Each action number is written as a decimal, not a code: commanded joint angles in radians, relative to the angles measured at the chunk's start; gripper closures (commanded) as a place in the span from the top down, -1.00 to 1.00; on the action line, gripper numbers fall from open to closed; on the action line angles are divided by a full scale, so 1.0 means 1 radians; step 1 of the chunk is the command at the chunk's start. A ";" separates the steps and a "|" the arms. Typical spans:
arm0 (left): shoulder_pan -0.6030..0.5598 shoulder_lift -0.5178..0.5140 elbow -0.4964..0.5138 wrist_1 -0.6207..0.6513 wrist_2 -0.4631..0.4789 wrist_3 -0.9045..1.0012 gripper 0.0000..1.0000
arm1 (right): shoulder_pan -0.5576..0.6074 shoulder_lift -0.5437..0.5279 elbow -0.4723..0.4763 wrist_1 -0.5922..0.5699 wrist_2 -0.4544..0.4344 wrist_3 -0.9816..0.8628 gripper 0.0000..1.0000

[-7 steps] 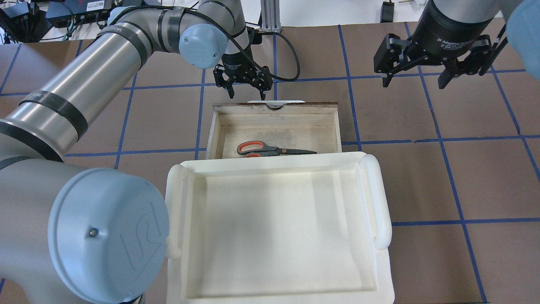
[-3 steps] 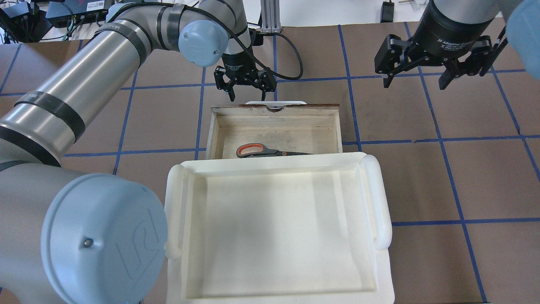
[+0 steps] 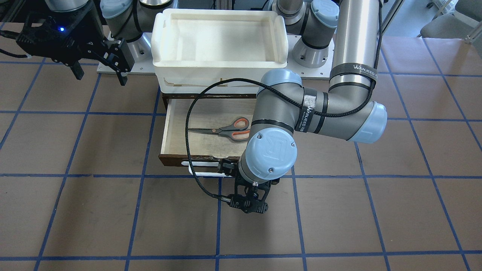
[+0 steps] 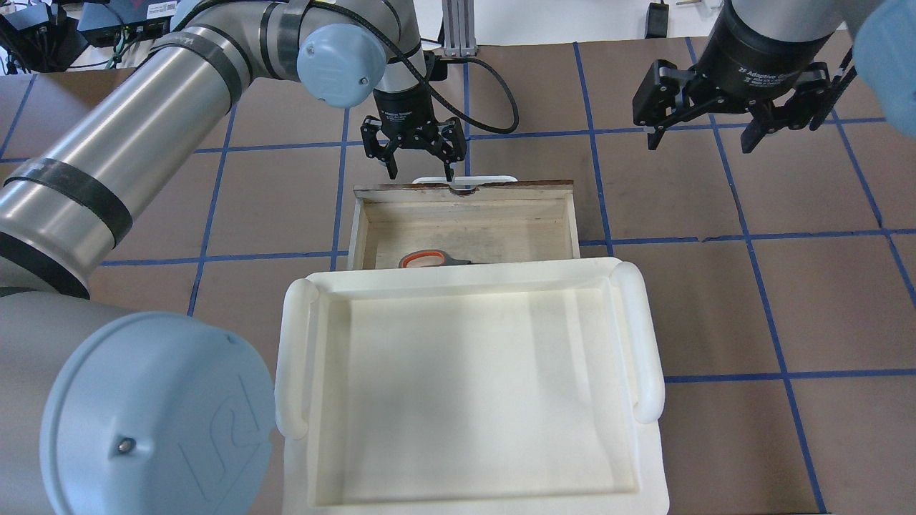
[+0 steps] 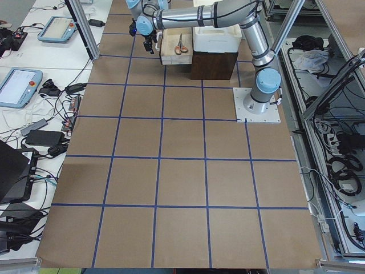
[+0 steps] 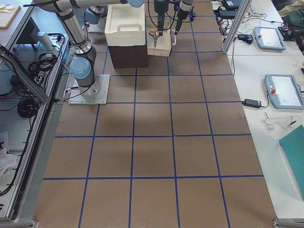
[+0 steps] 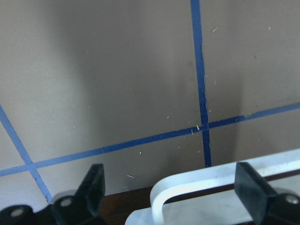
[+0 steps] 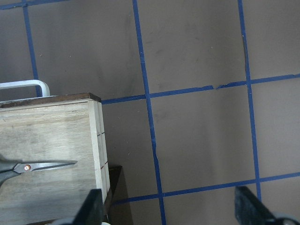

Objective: Put scissors in drawer and close it
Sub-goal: 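Move the left gripper over the white drawer handle while the right arm holds back, then push the drawer front farther from the robot with the left gripper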

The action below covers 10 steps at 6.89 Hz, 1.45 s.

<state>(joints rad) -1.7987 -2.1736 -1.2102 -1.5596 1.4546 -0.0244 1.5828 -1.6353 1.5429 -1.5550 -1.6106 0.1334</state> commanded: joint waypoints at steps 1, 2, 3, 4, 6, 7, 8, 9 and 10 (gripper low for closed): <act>-0.001 0.023 -0.028 -0.020 0.004 0.000 1.00 | 0.000 0.000 0.000 0.000 0.001 0.000 1.00; 0.001 0.034 -0.028 -0.033 0.004 0.000 1.00 | 0.000 0.000 0.000 0.000 0.001 0.000 1.00; 0.001 0.032 -0.031 -0.040 0.004 0.000 1.00 | 0.000 0.000 0.000 -0.002 0.001 0.000 1.00; 0.001 0.043 -0.029 -0.075 0.004 0.000 1.00 | 0.000 0.000 0.000 -0.002 0.001 0.000 1.00; -0.008 0.054 -0.037 -0.150 -0.006 -0.027 1.00 | -0.001 0.000 -0.001 -0.002 0.001 0.000 1.00; -0.036 0.078 -0.066 -0.163 -0.035 -0.063 1.00 | 0.000 0.000 0.000 -0.004 0.001 0.000 1.00; -0.040 0.087 -0.084 -0.165 -0.031 -0.083 1.00 | 0.000 0.002 0.000 -0.007 0.003 0.002 1.00; -0.039 0.101 -0.078 -0.163 -0.033 -0.132 1.00 | -0.001 0.002 -0.001 -0.008 0.003 0.002 1.00; -0.031 0.112 -0.069 -0.134 -0.023 -0.132 1.00 | 0.000 0.002 0.000 -0.008 0.003 0.002 1.00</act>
<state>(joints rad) -1.8346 -2.0756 -1.2850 -1.7145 1.4253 -0.1379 1.5824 -1.6340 1.5426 -1.5622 -1.6078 0.1348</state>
